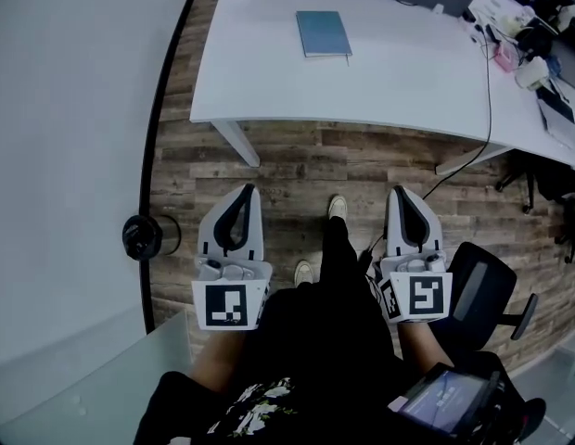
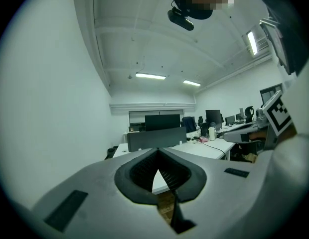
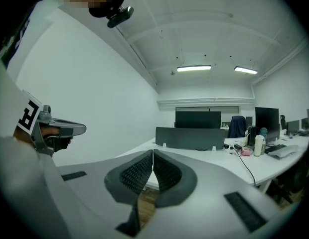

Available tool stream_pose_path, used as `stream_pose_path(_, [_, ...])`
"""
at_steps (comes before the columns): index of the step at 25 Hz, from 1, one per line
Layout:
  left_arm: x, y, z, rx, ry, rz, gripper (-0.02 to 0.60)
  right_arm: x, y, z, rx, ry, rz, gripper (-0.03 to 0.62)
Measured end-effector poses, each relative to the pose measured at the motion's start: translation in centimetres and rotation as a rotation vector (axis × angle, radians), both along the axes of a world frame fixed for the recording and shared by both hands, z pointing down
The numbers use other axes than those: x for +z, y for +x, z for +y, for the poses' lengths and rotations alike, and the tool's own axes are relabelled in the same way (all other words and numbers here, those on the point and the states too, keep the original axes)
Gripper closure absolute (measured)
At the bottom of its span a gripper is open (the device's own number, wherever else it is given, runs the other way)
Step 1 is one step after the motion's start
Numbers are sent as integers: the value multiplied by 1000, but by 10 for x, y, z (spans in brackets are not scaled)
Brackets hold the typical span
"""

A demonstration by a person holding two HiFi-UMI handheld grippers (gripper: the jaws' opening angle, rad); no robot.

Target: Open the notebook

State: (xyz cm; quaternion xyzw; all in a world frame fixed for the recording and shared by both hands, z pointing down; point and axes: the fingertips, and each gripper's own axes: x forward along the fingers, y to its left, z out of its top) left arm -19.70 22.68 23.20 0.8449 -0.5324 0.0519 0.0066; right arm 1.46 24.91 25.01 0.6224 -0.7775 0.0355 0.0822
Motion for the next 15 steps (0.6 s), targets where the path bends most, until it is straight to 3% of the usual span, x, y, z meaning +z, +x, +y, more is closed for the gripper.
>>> stream_pose_path(7, [-2,28,-64,-27,-23,-16,575,2,29,-70,-34,-25,-3,530])
stream_pose_path(15, [-18,89,-139,-20,-5,1,575,-11,76,-148,-58,-15,4,530])
